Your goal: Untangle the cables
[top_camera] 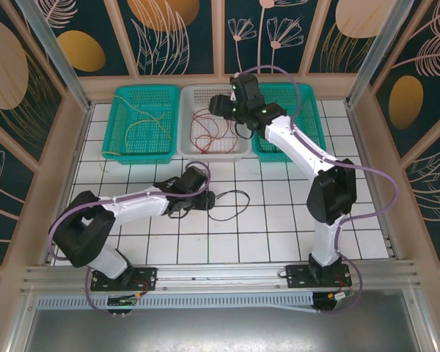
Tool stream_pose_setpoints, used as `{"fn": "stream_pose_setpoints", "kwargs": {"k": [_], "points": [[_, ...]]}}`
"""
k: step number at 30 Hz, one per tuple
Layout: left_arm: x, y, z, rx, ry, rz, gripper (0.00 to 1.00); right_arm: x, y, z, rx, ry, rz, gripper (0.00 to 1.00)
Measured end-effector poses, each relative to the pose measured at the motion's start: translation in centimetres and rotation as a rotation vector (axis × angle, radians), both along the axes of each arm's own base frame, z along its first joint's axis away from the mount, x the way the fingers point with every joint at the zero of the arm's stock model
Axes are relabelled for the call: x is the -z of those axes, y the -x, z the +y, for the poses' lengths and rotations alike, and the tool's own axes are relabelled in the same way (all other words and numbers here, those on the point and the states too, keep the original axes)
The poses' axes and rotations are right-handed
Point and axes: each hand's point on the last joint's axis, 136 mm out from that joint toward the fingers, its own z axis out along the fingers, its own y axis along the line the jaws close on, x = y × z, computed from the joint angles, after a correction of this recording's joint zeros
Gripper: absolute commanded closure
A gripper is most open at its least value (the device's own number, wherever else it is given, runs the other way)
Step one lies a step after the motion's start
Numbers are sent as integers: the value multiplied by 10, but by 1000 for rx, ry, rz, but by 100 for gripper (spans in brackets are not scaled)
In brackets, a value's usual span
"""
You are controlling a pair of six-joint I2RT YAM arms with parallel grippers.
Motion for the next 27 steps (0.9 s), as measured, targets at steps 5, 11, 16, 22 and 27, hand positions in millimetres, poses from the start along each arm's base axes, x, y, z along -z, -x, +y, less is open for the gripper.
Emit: {"fn": "stream_pose_setpoints", "kwargs": {"k": [5, 11, 16, 22, 27], "points": [[8, -12, -12, 54, -64, 4, 65, -6, 42, -37, 27, 16, 7, 44], [27, -10, -15, 128, -190, 16, 68, -69, 98, -90, 91, -58, -127, 47], [28, -9, -20, 175, -252, -1, 72, -71, 122, -111, 133, -78, -141, 49], [28, -11, -29, 210, -290, -3, 100, -48, 135, -122, 158, -68, -87, 52], [21, -13, -25, 206, -302, -26, 100, -50, 149, -130, 159, -78, -100, 48]]}}
